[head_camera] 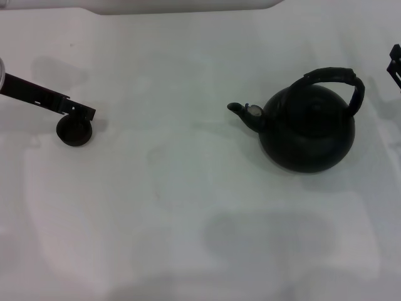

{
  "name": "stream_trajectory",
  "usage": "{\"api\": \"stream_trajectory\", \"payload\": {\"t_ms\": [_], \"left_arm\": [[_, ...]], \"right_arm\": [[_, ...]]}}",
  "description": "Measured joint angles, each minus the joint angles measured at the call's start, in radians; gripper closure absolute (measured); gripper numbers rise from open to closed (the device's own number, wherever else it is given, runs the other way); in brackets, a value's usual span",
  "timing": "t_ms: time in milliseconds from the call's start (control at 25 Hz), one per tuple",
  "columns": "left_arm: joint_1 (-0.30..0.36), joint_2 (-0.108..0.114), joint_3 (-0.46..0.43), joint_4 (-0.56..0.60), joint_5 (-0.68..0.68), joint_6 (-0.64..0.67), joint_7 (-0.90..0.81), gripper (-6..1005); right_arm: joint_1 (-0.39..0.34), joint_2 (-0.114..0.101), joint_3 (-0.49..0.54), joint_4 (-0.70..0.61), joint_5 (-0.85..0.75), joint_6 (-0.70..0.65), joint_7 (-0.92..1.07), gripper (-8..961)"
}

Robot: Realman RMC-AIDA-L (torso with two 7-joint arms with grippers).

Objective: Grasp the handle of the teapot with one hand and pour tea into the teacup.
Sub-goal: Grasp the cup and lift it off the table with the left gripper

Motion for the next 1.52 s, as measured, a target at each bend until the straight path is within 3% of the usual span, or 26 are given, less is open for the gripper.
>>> {"api": "stream_trajectory", "payload": {"t_ms": [720, 1520], "left_arm": [[-0.004, -0.002, -0.001, -0.011, 0.010, 0.000, -0.005, 124], [-0.008, -0.028, 0.000, -0.014, 0.060, 0.001, -0.011, 123]], "right_arm": [[0.000, 0.000, 0.002, 0.000, 0.000, 0.005, 0.000, 121], [0.000, 0.000, 0.004, 0.000, 0.000, 0.004, 0.000, 127]]}}
